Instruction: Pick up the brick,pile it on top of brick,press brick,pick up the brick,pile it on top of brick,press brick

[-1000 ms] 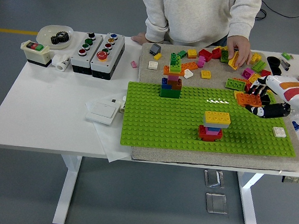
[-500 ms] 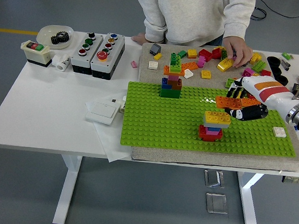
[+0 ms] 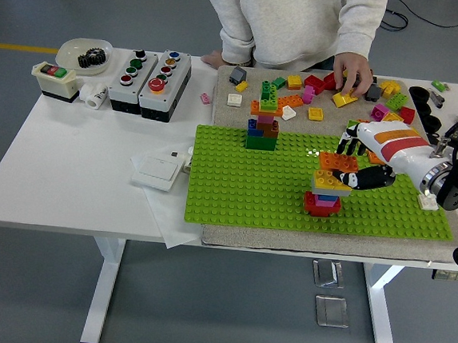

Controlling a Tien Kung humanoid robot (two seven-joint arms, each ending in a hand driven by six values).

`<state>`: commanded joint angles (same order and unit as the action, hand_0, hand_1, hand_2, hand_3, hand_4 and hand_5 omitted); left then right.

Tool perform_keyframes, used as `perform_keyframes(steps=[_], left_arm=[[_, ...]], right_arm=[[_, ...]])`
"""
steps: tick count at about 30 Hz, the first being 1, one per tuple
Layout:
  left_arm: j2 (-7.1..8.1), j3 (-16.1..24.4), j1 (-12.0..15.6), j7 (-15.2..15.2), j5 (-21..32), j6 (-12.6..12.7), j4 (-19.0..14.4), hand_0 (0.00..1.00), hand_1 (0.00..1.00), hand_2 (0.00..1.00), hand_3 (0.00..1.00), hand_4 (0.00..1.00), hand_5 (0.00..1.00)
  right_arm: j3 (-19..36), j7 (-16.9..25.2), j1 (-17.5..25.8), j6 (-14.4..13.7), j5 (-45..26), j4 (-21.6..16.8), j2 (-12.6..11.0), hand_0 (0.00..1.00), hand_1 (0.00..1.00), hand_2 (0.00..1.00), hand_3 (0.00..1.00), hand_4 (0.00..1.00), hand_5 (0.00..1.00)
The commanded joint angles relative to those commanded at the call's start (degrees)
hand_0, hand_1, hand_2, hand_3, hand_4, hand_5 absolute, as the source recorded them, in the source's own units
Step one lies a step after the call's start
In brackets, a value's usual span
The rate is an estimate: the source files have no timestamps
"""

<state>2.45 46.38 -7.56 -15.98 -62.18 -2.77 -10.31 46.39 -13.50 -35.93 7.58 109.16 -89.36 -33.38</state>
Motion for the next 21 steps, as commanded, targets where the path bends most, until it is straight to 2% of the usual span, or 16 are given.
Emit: perform_keyframes(steps=[21], left_arm=[[-0.04,-0.22,-0.16,0.07,0.22,0.06,0.00,0.785,0.732,0.636,0.558,0.581,0.604]], right_arm=[[-1.46,1.62,-0.28,0.11,3.03,0.36,0.23,0.578,0.509,0.541,0.497,0.739,0.353]])
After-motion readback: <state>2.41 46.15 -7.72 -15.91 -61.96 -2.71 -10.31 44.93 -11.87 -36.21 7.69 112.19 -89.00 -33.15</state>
